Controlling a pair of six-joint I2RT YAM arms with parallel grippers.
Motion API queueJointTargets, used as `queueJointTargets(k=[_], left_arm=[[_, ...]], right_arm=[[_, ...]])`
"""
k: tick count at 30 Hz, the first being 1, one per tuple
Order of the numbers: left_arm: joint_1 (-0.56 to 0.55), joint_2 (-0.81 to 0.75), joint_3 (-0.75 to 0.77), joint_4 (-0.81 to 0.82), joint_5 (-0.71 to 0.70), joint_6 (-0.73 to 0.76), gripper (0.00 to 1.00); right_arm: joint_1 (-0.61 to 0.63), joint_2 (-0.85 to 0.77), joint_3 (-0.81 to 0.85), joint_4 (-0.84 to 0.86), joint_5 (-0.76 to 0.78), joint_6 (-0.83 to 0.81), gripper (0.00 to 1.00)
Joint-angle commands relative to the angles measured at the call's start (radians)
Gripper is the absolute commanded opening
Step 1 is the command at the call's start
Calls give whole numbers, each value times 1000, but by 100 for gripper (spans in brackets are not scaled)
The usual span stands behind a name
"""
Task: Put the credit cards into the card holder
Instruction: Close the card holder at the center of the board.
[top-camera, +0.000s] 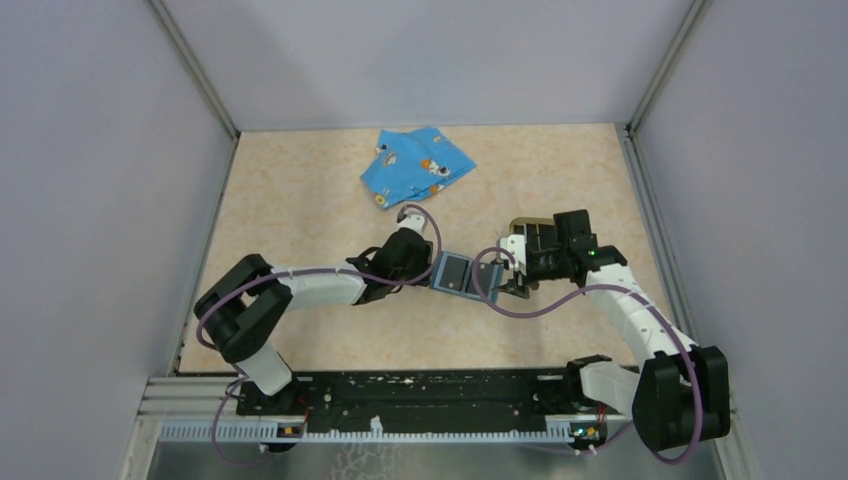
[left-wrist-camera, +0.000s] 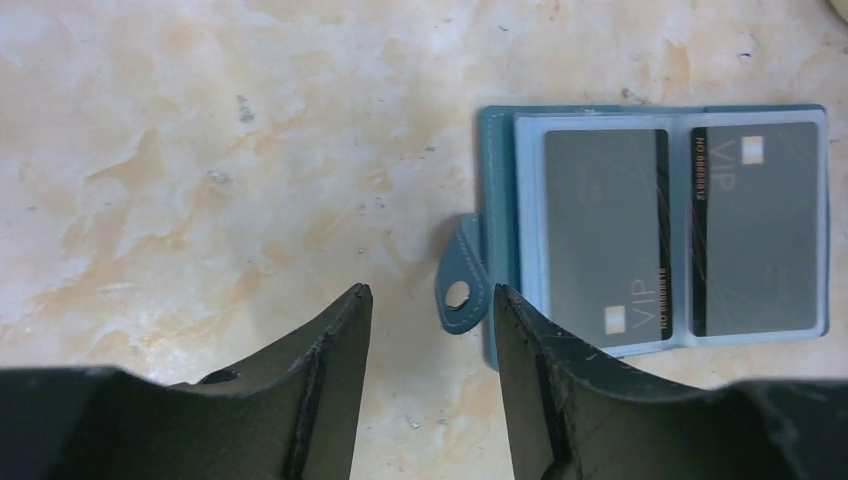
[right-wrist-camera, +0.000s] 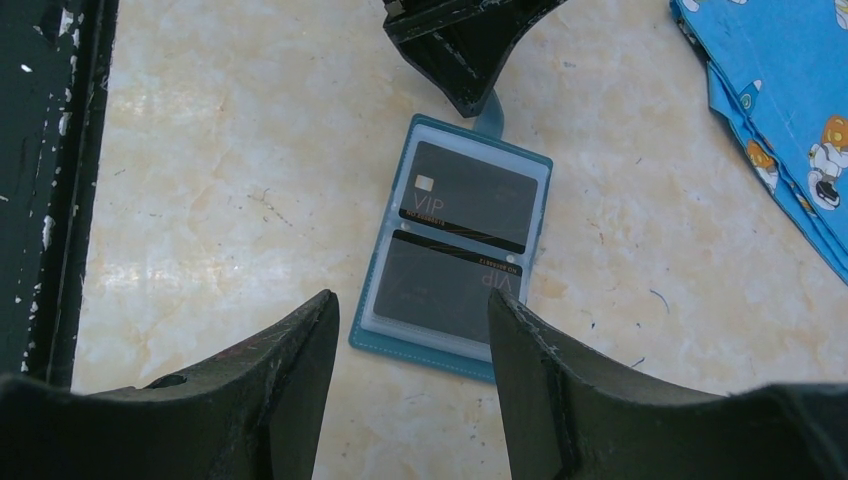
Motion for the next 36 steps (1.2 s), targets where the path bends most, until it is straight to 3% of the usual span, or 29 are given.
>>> queueJointTargets(k=[1, 3, 8, 12, 16, 22, 27, 32, 36], left_arm=[[-1, 27, 42, 30, 65, 21, 54], [0, 31, 46, 33, 61, 22, 45], [4, 27, 65, 20, 64, 41, 0], [4, -27, 55, 36, 128, 42, 0], [4, -94, 21, 111, 234, 26, 0], [4, -120, 3, 213, 417, -32, 0], [4, -75, -6, 326, 566, -112, 0], [3, 3, -36, 498, 686, -247, 0], [2, 94, -37, 633, 762, -352, 0]], right_arm=[[-2, 6, 7, 2, -32, -27, 57], [-2, 9, 7, 1, -31, -27, 57], [-3, 25, 12, 42, -3, 53, 56], [-3, 77, 43, 84, 94, 182, 53], [-3, 144, 81, 140, 190, 359, 40], [-6, 255, 162, 125, 261, 587, 28], [-18, 382, 258, 33, 316, 715, 8], [-36, 479, 321, -30, 356, 766, 2], [-58, 468, 318, -16, 340, 787, 2]])
